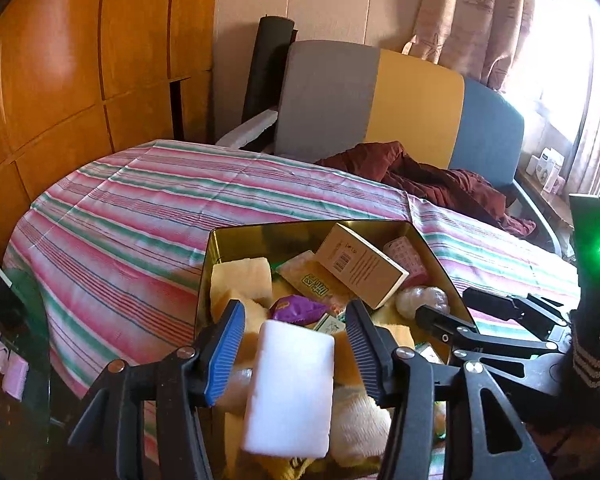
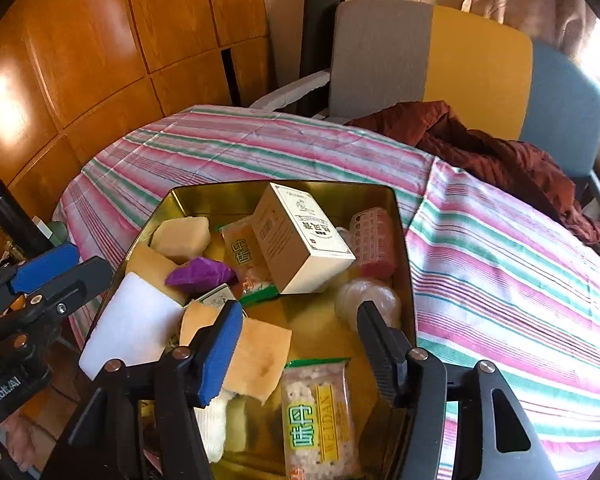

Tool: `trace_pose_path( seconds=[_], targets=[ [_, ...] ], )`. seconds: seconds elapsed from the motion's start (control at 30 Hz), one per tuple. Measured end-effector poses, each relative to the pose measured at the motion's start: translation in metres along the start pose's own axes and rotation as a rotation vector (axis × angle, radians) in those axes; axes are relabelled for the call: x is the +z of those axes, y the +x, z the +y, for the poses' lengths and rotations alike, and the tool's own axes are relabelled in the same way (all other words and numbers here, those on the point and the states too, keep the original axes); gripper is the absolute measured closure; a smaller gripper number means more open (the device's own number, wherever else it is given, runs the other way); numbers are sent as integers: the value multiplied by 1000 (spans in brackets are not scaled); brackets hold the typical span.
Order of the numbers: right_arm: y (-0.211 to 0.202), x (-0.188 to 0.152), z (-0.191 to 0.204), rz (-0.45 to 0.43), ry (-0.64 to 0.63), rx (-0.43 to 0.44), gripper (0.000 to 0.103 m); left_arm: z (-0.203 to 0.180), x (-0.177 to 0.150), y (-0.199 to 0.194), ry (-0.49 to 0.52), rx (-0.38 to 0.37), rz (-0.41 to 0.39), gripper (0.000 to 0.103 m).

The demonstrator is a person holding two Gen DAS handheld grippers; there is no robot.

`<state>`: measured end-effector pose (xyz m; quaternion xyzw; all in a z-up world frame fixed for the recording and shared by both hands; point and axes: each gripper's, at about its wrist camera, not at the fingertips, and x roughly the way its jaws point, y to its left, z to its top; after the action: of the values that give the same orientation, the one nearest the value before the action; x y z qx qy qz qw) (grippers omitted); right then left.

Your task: Organize objects

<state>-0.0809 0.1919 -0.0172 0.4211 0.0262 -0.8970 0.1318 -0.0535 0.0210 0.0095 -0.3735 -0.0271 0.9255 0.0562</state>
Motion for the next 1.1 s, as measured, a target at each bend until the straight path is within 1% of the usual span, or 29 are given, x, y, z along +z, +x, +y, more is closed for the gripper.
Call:
trace_pose_path(
  seconds=[0.03,0.1,0.23,0.3,0.4,0.47,0.53,0.63,0.73,0.83,0.9,0.97,1.1],
  targets=[
    [-2,-2,1,-4,1,-4,41,0,-2,-2,0,6,-3,46],
    [-6,-7,1,-8,6,-3,36,0,-4,-5,0,10,-9,45],
    [-15,-15,3,-27,6,-18,35,-2,-9,-13,-1,22,-26,43],
    [-19,-20,3,-37,14,-20,30,-3,-11,-17,1,32,-33,36],
    [-25,-29,3,-49,28,-28,28,-6,-16,-23,3,30,-46,29],
    [-29,-37,3,-59,38,-42,28,-8,-19,-26,-2,23,-49,28],
    [-32,-46,3,-70,44,-63,26,-10,-22,-28,-6,41,-43,24],
    [-37,-59,1,-88,55,-99,25,-13,-26,-30,-13,68,-41,23],
    [-40,-68,-2,-96,78,-120,22,-16,-31,-29,-8,90,-22,23],
    [-40,-70,-5,-101,94,-129,18,-14,-35,-28,-27,85,-8,23],
    [-41,-70,-4,-107,95,-128,16,-13,-38,-29,-34,82,-15,24],
    [-42,-69,-3,-112,90,-127,14,-13,-40,-32,-31,94,-29,24],
    [-40,-69,1,-106,80,-122,14,-13,-40,-38,-24,108,-68,24]
  ],
)
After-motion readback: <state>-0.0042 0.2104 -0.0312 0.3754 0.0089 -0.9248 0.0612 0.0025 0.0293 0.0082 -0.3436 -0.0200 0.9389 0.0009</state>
